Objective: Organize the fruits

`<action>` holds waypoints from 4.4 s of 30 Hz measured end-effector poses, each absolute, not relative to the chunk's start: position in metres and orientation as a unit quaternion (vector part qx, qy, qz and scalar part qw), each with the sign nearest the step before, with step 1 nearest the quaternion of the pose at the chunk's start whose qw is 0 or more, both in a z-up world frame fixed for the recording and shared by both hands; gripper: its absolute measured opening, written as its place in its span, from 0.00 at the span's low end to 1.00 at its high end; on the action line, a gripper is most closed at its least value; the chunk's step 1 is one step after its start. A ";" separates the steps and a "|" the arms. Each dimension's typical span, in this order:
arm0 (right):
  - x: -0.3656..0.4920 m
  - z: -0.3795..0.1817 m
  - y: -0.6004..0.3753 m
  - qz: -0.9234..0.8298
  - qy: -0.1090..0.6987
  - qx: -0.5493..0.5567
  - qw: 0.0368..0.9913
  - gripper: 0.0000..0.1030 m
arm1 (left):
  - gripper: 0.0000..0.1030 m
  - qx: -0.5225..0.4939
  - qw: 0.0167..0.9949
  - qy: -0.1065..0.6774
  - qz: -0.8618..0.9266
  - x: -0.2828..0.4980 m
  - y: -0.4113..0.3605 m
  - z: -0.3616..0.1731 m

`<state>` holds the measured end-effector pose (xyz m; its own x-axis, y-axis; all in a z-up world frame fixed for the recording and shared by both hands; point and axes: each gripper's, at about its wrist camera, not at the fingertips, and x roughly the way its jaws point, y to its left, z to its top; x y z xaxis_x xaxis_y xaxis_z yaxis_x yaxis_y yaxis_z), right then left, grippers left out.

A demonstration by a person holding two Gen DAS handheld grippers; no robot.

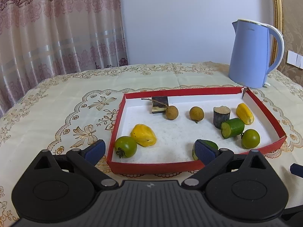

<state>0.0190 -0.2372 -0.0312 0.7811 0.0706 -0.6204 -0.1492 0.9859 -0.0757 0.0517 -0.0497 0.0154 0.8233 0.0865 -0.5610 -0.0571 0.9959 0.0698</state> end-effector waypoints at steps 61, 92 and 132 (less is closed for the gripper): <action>0.023 -0.033 -0.249 0.073 0.342 -0.020 0.937 1.00 | 0.98 0.026 0.947 0.316 0.056 0.040 -0.057 0.011; 0.023 -0.032 -0.249 0.072 0.342 -0.020 0.937 1.00 | 0.98 0.027 0.942 0.329 0.054 0.039 -0.057 0.002; 0.023 -0.032 -0.249 0.073 0.342 -0.020 0.937 1.00 | 0.98 0.026 0.940 0.336 0.057 0.042 -0.054 -0.002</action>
